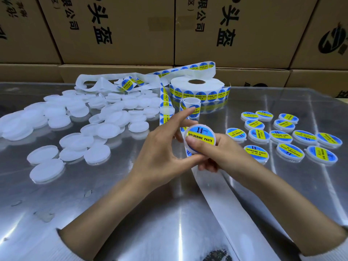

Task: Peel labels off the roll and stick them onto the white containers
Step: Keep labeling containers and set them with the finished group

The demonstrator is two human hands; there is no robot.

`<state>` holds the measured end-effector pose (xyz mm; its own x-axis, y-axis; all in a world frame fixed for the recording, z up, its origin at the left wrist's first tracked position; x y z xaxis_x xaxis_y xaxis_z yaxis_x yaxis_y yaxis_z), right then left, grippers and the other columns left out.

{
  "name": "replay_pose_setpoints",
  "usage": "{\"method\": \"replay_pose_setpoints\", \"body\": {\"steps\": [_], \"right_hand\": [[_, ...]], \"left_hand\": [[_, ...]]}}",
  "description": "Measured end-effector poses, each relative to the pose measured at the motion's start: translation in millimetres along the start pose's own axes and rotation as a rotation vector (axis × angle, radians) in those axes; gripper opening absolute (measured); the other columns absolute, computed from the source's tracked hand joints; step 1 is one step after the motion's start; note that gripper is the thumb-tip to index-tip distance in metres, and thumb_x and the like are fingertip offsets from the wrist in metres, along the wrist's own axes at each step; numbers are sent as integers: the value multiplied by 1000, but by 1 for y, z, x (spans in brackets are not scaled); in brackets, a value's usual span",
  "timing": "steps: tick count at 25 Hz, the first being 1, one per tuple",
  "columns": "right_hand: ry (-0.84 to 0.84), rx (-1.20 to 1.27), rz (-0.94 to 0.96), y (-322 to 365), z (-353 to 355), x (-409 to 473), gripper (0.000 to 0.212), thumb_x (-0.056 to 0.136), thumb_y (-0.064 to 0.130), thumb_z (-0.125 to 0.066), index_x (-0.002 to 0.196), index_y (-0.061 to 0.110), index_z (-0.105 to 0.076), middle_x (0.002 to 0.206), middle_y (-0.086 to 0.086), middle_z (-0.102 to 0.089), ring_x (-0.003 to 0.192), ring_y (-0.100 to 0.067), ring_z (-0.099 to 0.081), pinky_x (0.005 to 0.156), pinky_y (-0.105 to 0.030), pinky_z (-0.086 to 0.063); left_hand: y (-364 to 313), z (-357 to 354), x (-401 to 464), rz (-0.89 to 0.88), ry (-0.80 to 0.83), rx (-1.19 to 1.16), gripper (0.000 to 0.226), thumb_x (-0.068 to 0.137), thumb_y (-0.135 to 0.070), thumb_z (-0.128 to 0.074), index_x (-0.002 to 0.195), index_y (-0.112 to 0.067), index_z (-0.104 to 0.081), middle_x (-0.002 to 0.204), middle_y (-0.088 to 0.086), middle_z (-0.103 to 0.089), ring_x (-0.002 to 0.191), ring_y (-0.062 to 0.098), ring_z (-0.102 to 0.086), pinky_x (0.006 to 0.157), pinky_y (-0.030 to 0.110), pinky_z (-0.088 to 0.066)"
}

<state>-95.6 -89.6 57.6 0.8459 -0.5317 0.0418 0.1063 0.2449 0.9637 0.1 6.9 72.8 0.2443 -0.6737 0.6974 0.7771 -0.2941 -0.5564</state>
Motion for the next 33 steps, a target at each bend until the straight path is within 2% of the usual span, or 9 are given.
{"method": "replay_pose_setpoints", "body": {"steps": [4, 9, 13, 17, 22, 25, 27, 30, 33], "right_hand": [[-80, 28, -72, -2, 4, 3, 65, 90, 60, -38, 52, 11, -58, 37, -5, -50, 35, -15, -43, 36, -16, -34], [-151, 160, -140, -12, 2, 6, 72, 94, 59, -30, 42, 17, -58, 37, -6, -47, 35, -18, -42, 34, -18, -32], [-198, 203, -127, -16, 3, 8, 68, 97, 48, -32, 37, 19, -49, 33, -2, -38, 33, -12, -33, 38, -21, -29], [-211, 206, -140, -18, 4, 8, 60, 97, 41, -33, 40, 21, -41, 37, -3, -29, 38, -13, -26, 41, -23, -27], [-202, 164, -169, -17, 4, 9, 69, 98, 41, -34, 34, 18, -44, 38, -1, -37, 35, -12, -28, 38, -20, -28], [-270, 31, -177, -15, 14, 10, 67, 98, 42, -33, 37, 17, -44, 39, -2, -41, 32, -10, -28, 37, -18, -26], [-399, 67, -175, -17, 31, 10, 56, 98, 41, -35, 49, 15, -47, 41, 1, -47, 31, -8, -31, 39, -18, -27], [-480, 11, -204, -22, 53, 11, 43, 97, 36, -40, 62, 14, -49, 39, 8, -51, 31, -4, -33, 40, -18, -29], [-422, -221, -249, -36, 60, 14, 42, 97, 30, -45, 60, 9, -52, 34, 8, -49, 29, -4, -35, 34, -15, -29]], "left_hand": [[-3, 1, -1, -4, -38, 10, 80, 60, -41, -82, 130, -17, -52, 108, -18, -62, 80, 4, -55, 77, 12, -43], [-2, -15, -6, 21, 182, 135, 62, 83, -41, -59, 138, -14, -47, 145, -3, -43, 135, 4, -37, 111, 28, -33], [4, -21, -7, 62, 323, 163, 55, 94, -46, -39, 143, -21, -38, 151, -10, -33, 142, 0, -20, 117, 31, -21], [0, -20, -7, 39, 251, 72, 38, 96, -26, -47, 133, -17, -54, 140, -6, -49, 133, 1, -38, 111, 25, -33], [0, -8, -5, -28, 10, -18, 20, 81, -6, -71, 99, -11, -75, 103, -1, -72, 101, 3, -65, 91, 22, -51], [2, 2, -3, -122, -81, 142, 14, 73, -2, -75, 82, -12, -78, 83, -3, -75, 77, 6, -70, 67, 27, -56], [13, 14, 1, -83, -124, 266, 12, 75, -8, -75, 80, -18, -78, 80, -7, -74, 74, 10, -69, 64, 30, -55], [50, 37, 6, 154, -110, 563, 14, 83, -22, -70, 95, -23, -75, 103, -6, -71, 98, 22, -63, 81, 37, -51], [91, 57, 0, 376, 36, 829, 43, 88, -37, -60, 127, -21, -59, 139, 6, -50, 127, 29, -44, 101, 39, -35]]}}
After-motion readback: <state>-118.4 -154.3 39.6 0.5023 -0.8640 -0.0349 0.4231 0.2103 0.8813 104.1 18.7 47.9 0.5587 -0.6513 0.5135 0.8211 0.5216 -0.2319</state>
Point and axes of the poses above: each hand's wrist, its own x-axis towards the middle knuckle, its own z-axis out of the back of the hand, y = z × x, the point moved 4 cm from there along x, towards the middle knuckle
